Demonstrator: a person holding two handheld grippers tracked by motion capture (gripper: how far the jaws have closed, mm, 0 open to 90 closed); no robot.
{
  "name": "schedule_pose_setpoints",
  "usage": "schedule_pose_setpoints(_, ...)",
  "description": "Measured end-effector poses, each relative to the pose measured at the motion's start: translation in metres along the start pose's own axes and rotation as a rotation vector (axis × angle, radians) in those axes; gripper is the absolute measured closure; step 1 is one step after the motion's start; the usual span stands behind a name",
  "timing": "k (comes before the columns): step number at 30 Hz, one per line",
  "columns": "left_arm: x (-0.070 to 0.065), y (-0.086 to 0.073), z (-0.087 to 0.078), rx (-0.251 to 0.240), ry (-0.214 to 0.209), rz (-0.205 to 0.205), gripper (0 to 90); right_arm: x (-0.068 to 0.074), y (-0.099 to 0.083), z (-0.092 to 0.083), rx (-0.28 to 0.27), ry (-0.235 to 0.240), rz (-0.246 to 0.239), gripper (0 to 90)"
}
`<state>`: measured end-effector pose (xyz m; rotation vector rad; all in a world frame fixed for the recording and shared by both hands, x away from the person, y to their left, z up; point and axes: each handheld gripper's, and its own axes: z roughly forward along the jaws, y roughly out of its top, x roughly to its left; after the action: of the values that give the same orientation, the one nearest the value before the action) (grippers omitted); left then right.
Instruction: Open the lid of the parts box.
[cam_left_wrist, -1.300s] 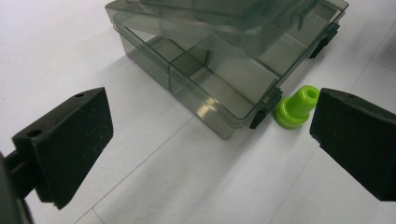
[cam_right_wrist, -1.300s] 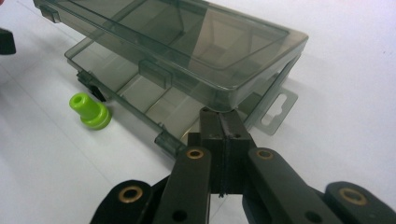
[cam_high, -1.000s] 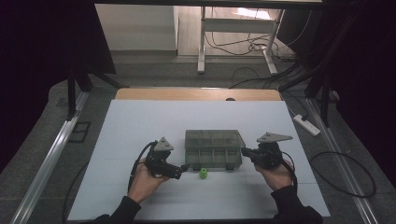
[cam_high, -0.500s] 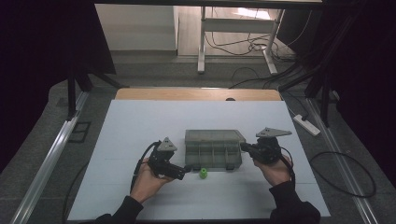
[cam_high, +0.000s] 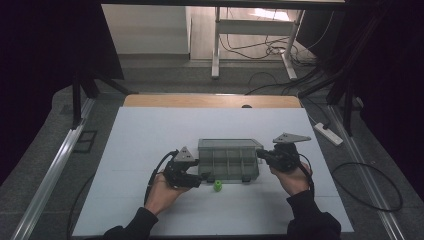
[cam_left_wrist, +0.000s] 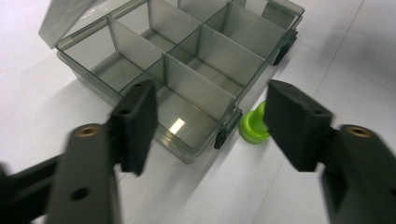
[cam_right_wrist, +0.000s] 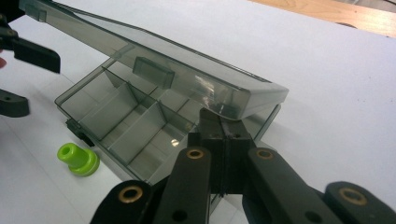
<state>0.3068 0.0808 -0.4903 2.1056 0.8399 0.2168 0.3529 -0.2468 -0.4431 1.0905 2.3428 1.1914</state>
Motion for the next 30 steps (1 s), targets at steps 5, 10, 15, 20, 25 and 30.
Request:
schedule_pose_setpoints(5, -0.001, 0.006, 0.006, 0.003, -0.02, -0.005, 57.4, 0.0, 0.002, 0.001, -0.002, -0.002, -0.001, 89.6)
schedule_pose_setpoints(10, -0.004, 0.012, 0.015, 0.003, -0.046, 0.0, 75.0, -0.001, 0.004, 0.002, -0.004, -0.002, -0.002, 89.7)
schedule_pose_setpoints(15, -0.007, 0.018, 0.023, 0.014, -0.056, 0.007, 89.1, -0.001, 0.005, 0.004, -0.004, -0.003, -0.003, 89.6)
schedule_pose_setpoints(20, -0.011, 0.02, 0.033, 0.027, -0.055, 0.018, 89.2, -0.002, 0.006, 0.005, -0.002, -0.003, -0.002, 89.6)
schedule_pose_setpoints(25, -0.013, 0.018, 0.04, 0.042, -0.034, 0.034, 89.2, -0.003, 0.007, 0.008, -0.002, -0.006, -0.003, 89.7)
schedule_pose_setpoints(30, -0.012, 0.014, 0.043, 0.047, -0.026, 0.043, 89.2, -0.005, 0.009, 0.01, -0.002, -0.009, -0.007, 89.6)
